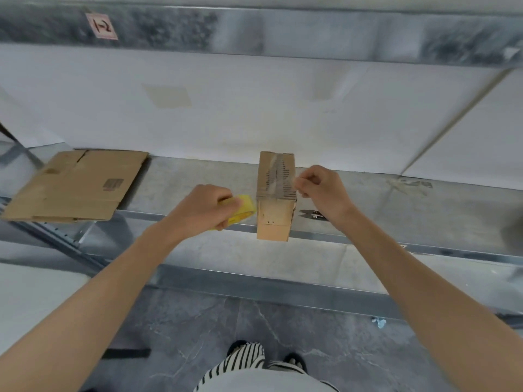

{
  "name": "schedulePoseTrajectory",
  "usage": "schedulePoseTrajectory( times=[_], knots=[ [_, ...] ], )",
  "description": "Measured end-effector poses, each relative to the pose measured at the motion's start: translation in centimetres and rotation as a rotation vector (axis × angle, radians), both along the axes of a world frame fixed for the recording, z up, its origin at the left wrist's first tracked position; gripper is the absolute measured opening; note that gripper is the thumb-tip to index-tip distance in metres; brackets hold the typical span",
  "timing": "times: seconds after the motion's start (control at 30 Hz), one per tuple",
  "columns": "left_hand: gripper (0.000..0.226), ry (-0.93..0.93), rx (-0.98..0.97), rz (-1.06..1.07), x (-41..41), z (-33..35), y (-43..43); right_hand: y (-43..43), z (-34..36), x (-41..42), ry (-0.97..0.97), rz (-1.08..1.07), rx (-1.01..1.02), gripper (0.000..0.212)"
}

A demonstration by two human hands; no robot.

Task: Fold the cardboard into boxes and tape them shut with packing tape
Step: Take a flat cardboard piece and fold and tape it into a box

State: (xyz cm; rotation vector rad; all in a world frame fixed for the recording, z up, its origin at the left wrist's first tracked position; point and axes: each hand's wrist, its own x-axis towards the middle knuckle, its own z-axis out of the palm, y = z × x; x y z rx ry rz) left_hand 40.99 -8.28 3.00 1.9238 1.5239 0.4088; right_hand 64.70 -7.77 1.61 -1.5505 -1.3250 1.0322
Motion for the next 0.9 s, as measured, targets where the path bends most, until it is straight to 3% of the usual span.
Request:
schedulePoseTrajectory(
  times=[0.1,0.3,0.63,0.9],
  knots=[
    [0.049,0.214,0.142,0.006,-0.3,-0.3,1.0,-0.5,-0.8,0.3,0.033,-0.056,-0.036,0.019],
    [0.048,0.002,0.073,0.001,0.0,-0.6,1.8,-1.1,-1.6,1.5,0.223,-0.138,-0.092,0.014],
    [0.050,0.207,0.239,-0.046,0.0,-2.3,4.7,-0.7,-3.2,1.7,0.181,-0.175,-0.111,0.018],
    [0.048,0.295,0.215,-0.063,0.9,-4.3,6.7,0.0,-5.2,1.8,0.228,-0.192,-0.186,0.016]
  ],
)
